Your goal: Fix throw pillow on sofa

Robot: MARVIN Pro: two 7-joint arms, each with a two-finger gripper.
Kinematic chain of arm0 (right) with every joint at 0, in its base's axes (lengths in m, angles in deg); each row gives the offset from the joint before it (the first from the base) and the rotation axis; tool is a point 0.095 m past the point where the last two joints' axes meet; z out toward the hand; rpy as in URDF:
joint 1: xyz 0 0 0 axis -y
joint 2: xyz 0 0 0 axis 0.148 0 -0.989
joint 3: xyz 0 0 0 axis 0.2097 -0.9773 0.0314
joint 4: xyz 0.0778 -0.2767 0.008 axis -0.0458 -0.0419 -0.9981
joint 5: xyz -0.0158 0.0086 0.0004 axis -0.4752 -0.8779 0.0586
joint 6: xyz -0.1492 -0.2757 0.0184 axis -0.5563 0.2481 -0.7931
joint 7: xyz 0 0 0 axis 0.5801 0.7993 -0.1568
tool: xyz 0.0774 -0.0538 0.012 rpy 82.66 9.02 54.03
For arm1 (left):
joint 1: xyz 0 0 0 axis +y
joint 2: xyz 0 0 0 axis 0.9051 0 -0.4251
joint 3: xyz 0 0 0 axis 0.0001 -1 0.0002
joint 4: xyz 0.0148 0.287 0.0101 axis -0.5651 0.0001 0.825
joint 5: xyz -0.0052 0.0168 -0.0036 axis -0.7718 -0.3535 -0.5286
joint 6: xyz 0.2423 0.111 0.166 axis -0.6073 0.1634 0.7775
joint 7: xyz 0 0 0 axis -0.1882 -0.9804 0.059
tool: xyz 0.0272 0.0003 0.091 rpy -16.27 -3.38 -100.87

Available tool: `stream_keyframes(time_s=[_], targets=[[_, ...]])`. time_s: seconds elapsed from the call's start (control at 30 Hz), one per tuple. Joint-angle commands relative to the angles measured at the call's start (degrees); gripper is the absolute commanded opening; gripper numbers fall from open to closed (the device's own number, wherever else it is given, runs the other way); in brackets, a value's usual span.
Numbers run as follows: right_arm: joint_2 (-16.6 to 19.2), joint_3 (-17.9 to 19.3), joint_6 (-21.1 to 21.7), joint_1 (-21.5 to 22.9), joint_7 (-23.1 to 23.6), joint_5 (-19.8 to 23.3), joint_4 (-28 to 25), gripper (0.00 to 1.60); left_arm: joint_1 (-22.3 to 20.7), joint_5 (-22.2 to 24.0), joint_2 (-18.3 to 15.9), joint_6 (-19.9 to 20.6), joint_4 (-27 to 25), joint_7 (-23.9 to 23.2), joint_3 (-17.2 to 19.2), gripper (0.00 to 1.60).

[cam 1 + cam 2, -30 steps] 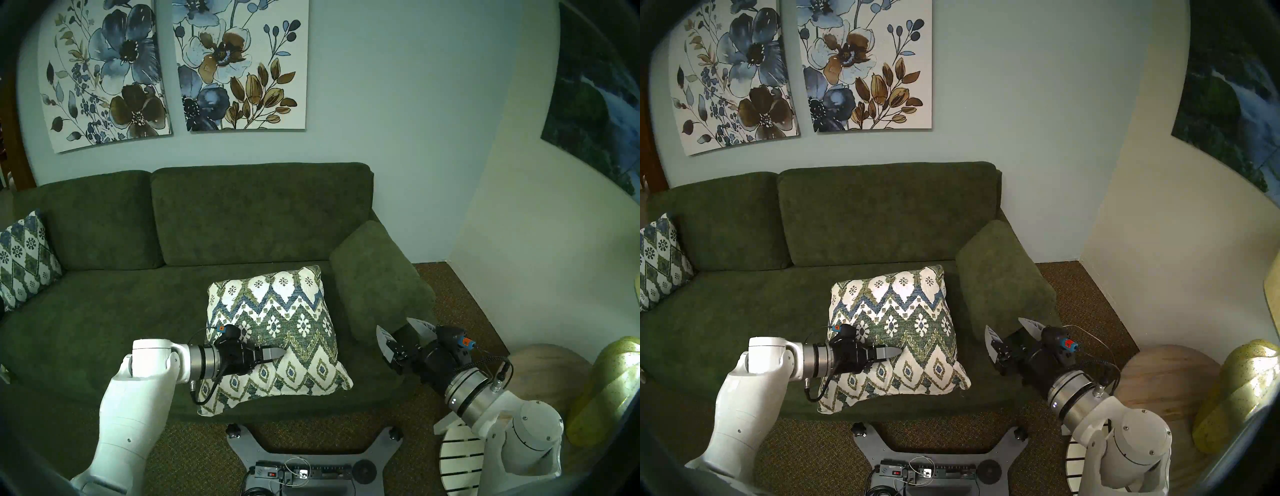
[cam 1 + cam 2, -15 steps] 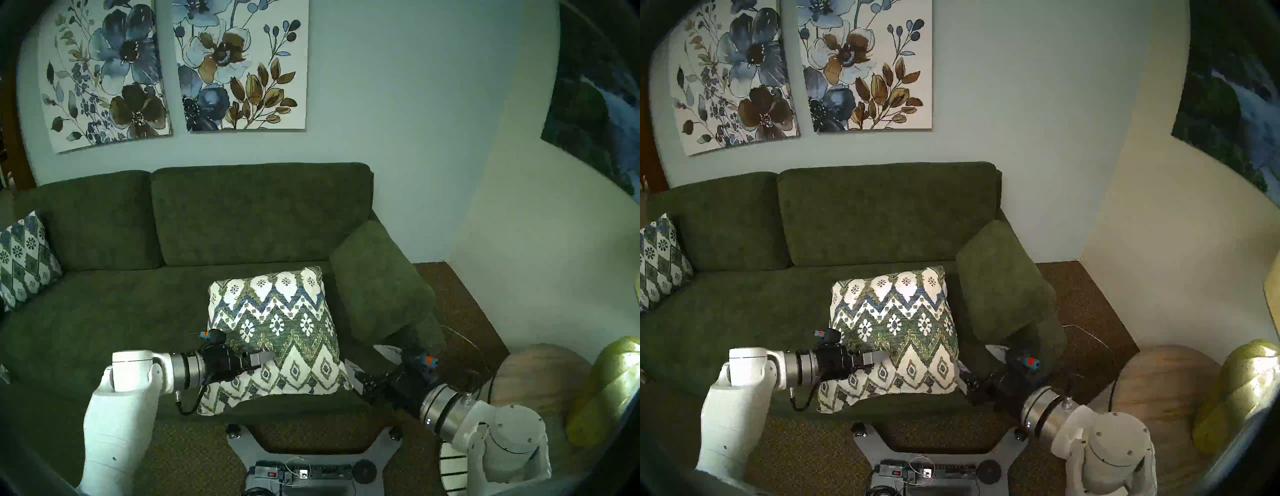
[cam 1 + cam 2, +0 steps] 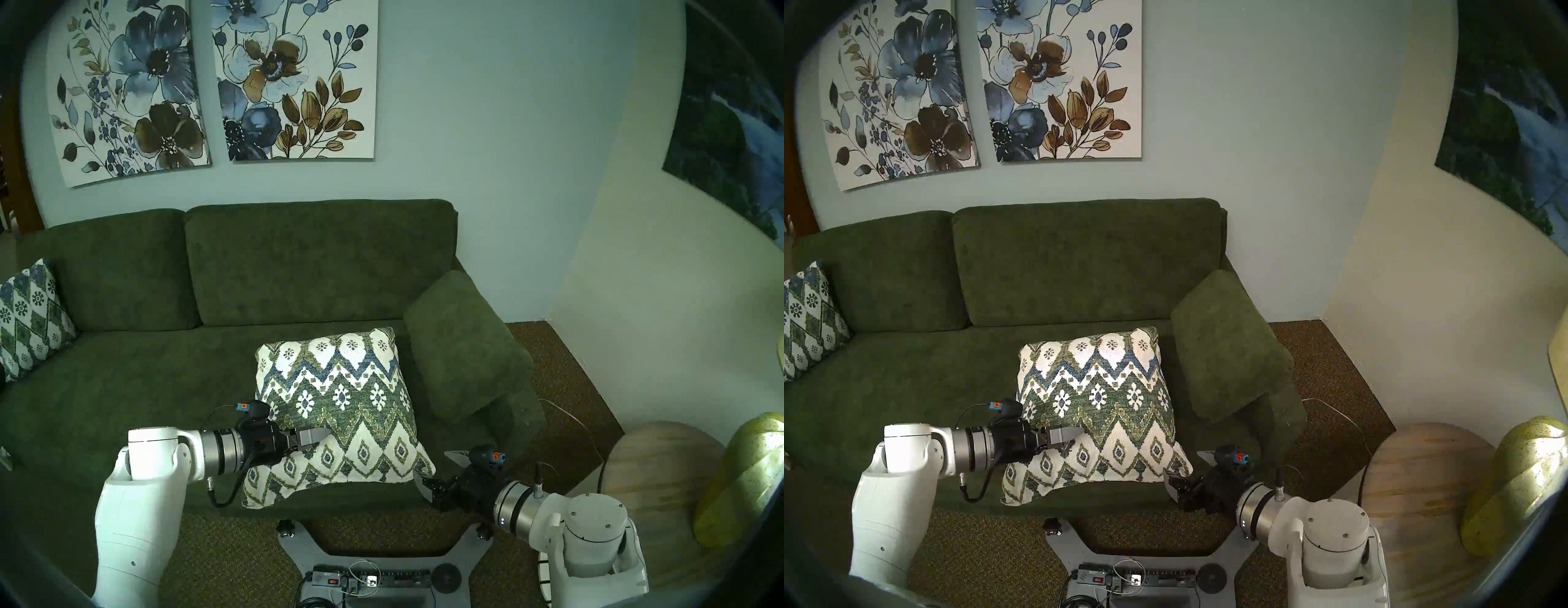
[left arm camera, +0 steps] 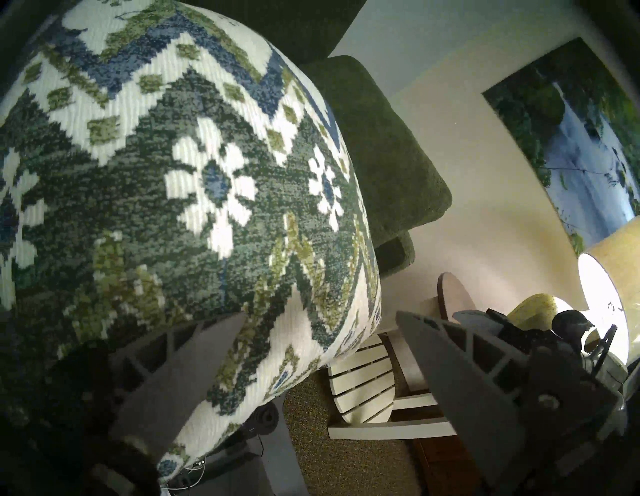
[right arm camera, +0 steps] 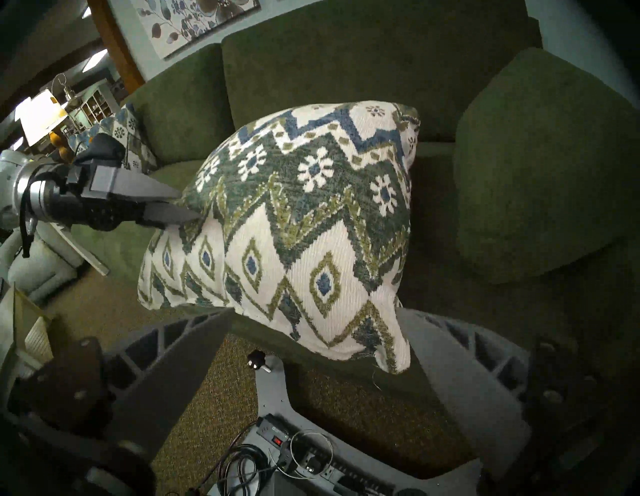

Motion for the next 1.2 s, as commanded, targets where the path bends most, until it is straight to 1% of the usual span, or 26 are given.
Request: stream_keyframes(time_s=[0.0,0.2,0.4,0.67,0.73,0.83,1.07,1.17], targets=[[2.14,-1.36,-0.85,4.57,1.07,-0.97,2.83,1.60,-0.88,0.57,-0.06,0.45,-0.92,-0.26,0.59,1.60],[4.15,-3.37,-1.37,7.76,2.07,-3.24,8.36,1.60,-0.96,0.82,-0.14,1.41,-2.36,-0.01,0.95,1.60],[4.94,-4.62,-2.00,10.07,2.98,-4.26,11.83,1.60,-0.97,1.04,-0.02,1.79,-2.84,0.53,0.87,1.60],[6.22,-5.65,-3.14,14.83,3.52,-5.73,18.60,1.60,-1.01,1.08,0.19,1.75,-2.98,1.00,0.46,1.60],[6.43,-6.70,-2.89,16.12,1.65,-8.26,19.91,1.60,-0.99,1.15,0.22,1.82,-3.10,1.01,0.51,1.60],[5.92,-7.22,-3.75,17.85,0.21,-9.48,22.26,1.60,-1.06,1.34,0.15,2.04,-3.22,0.93,0.80,1.60],[5.72,-7.69,-3.77,20.05,-0.13,-9.83,23.54,1.60,-1.43,1.74,-0.39,2.16,-2.52,0.66,1.55,1.60],[5.76,-8.51,-3.16,20.68,-0.43,-10.73,24.00,1.60,-1.77,1.99,-0.64,2.18,-1.97,0.46,1.81,1.60]])
